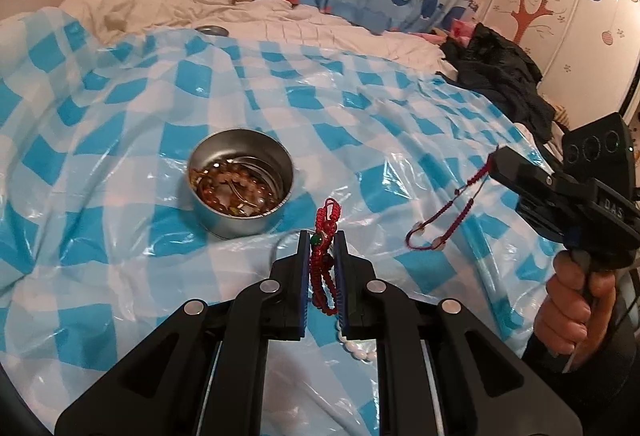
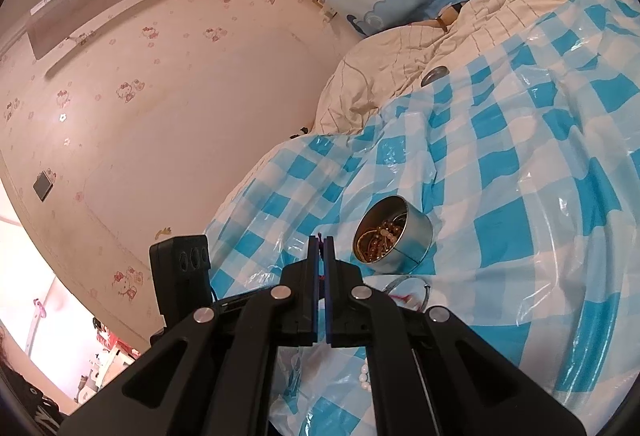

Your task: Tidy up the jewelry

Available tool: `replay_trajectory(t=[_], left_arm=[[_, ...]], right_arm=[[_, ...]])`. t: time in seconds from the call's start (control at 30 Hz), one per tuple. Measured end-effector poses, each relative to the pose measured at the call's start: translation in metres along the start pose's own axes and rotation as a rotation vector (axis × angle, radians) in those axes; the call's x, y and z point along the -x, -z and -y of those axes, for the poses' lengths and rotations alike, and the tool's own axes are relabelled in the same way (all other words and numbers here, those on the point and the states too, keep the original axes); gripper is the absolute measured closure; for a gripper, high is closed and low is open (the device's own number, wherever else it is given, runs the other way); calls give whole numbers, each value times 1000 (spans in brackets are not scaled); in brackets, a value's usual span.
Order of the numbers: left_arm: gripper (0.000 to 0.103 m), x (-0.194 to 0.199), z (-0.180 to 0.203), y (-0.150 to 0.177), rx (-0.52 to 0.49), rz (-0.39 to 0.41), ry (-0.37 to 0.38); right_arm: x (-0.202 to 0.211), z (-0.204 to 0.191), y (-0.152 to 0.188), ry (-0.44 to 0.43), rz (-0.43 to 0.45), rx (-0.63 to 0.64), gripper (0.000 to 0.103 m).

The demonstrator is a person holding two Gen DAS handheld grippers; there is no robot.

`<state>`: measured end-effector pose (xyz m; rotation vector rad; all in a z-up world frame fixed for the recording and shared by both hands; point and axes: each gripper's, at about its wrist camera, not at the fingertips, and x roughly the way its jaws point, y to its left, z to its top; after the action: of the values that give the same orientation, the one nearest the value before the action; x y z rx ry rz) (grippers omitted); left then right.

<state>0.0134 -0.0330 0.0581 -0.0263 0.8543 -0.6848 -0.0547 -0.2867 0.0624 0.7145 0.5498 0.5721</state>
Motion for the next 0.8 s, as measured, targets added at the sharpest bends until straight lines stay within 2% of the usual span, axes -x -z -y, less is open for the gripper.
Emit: replay_trajectory(t=[0.6, 0.8], left_arm=[[93, -2, 3, -10, -4, 31, -59], [93, -7, -9, -20, 51, 47, -54]], right_arm=[[-10, -8, 1, -14, -21, 25, 100], [-21, -9, -9, -37, -16, 19, 100]])
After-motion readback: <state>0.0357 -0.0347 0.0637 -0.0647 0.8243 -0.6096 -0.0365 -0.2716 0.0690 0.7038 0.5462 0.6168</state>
